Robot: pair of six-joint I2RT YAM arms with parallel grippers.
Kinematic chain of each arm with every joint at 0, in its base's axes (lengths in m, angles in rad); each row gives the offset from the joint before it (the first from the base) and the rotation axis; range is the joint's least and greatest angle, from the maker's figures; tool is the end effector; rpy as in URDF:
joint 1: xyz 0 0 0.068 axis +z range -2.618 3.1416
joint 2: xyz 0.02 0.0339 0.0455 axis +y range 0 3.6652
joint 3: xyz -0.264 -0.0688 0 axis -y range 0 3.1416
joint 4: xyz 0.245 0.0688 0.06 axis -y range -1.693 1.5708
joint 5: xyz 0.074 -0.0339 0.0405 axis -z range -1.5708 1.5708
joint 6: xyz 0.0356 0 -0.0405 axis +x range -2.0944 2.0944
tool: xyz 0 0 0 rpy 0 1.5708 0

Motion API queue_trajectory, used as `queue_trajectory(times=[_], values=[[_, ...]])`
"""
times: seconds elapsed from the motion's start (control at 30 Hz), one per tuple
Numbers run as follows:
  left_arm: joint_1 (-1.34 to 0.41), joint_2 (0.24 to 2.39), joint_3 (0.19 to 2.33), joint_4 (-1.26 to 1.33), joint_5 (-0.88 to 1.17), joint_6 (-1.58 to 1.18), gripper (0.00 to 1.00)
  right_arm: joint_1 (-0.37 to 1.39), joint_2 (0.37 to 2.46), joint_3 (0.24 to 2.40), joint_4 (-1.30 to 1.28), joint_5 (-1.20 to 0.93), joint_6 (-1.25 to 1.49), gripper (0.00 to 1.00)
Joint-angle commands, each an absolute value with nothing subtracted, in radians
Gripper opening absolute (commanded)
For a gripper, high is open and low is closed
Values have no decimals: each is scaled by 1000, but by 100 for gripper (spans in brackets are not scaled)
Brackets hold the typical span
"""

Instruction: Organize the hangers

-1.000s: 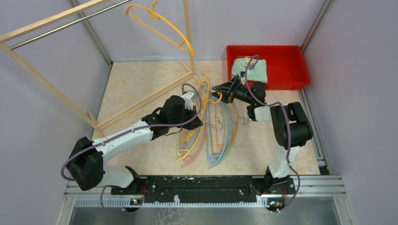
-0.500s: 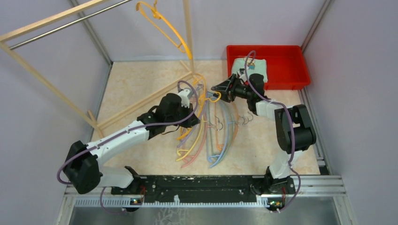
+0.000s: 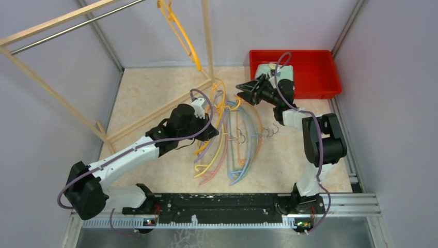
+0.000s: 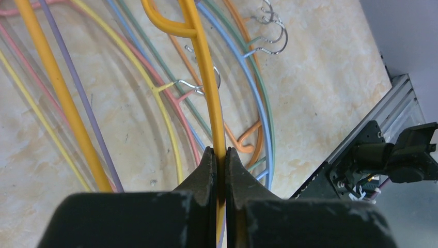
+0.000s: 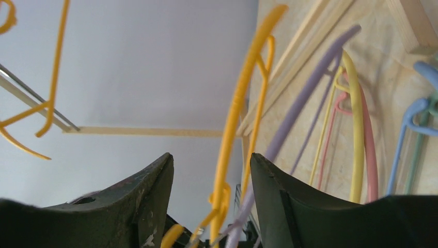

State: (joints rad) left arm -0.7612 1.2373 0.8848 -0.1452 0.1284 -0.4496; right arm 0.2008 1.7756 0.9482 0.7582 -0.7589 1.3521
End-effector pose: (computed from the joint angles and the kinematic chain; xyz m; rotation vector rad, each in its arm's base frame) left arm 0.1998 -0.1966 0.2825 0.4210 2.1425 -0.8538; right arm 0.3707 0.1004 0.2253 0.4267 1.9135 1.7241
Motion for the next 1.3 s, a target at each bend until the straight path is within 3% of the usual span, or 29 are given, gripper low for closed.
queue_trajectory(times=[0.0,0.4,0.9,1.27], values=[[-758,1184,858,-77,137,-454,0,196,1768,1028,863,-732,1399,57],[-758,1163,896,-1,136,-496,0,205,1692,918,682,-725,1312,56],[-758,1130,881,48,145,-551,0,329,1881,986,973,-750,1559,56],[-758,1130,847,68,179,-581,0,345,1955,970,1227,-729,1734,48]])
